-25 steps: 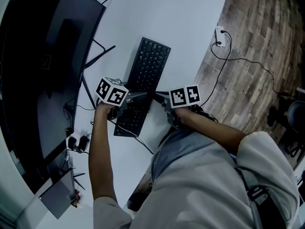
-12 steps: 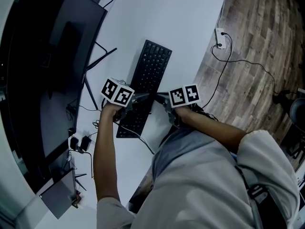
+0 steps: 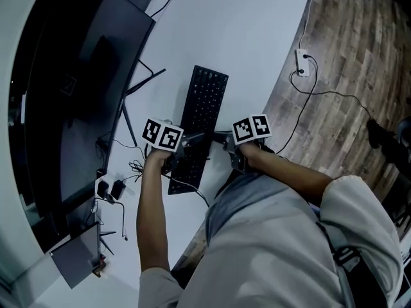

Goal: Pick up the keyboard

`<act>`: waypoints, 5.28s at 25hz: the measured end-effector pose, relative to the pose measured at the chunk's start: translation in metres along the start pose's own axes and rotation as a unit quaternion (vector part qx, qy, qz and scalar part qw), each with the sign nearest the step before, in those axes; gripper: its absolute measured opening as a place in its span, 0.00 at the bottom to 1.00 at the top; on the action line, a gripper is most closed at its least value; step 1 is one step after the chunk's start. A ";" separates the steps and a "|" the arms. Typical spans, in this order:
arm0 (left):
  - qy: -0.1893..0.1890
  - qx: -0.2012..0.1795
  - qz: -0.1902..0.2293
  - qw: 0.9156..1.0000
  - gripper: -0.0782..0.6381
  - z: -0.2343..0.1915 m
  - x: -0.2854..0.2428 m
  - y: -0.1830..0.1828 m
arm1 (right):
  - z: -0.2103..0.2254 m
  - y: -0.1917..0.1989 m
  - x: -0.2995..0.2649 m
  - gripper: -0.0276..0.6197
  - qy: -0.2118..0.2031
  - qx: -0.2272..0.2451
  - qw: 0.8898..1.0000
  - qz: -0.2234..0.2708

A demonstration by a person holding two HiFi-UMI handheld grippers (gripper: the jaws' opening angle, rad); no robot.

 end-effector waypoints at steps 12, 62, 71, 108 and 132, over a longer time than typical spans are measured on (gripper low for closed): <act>-0.050 0.040 0.112 0.992 0.11 0.030 0.034 0.019 | -0.025 0.008 0.011 0.04 -0.040 0.022 0.998 -0.041; -0.351 0.099 0.505 0.783 0.11 0.152 0.185 0.116 | -0.167 0.043 0.038 0.04 -0.060 0.386 0.914 -0.110; -0.417 0.108 0.539 0.724 0.11 0.176 0.188 0.126 | -0.202 0.060 0.048 0.04 -0.100 0.519 0.844 -0.093; -0.590 0.126 0.504 0.618 0.11 0.228 0.141 0.116 | -0.238 0.013 0.084 0.04 -0.095 0.652 0.751 -0.043; -0.620 0.147 0.488 0.597 0.11 0.233 0.154 0.134 | -0.219 0.009 0.082 0.04 -0.049 0.640 0.767 -0.002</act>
Point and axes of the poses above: the fingertips, and each gripper's own axes: x backward along the fingers, z to its right, y out of its underside, the point moved 8 cm from there along x, backward along the fingers, and after that the axes turned 15 degrees about -x, right-handed, at the moved point
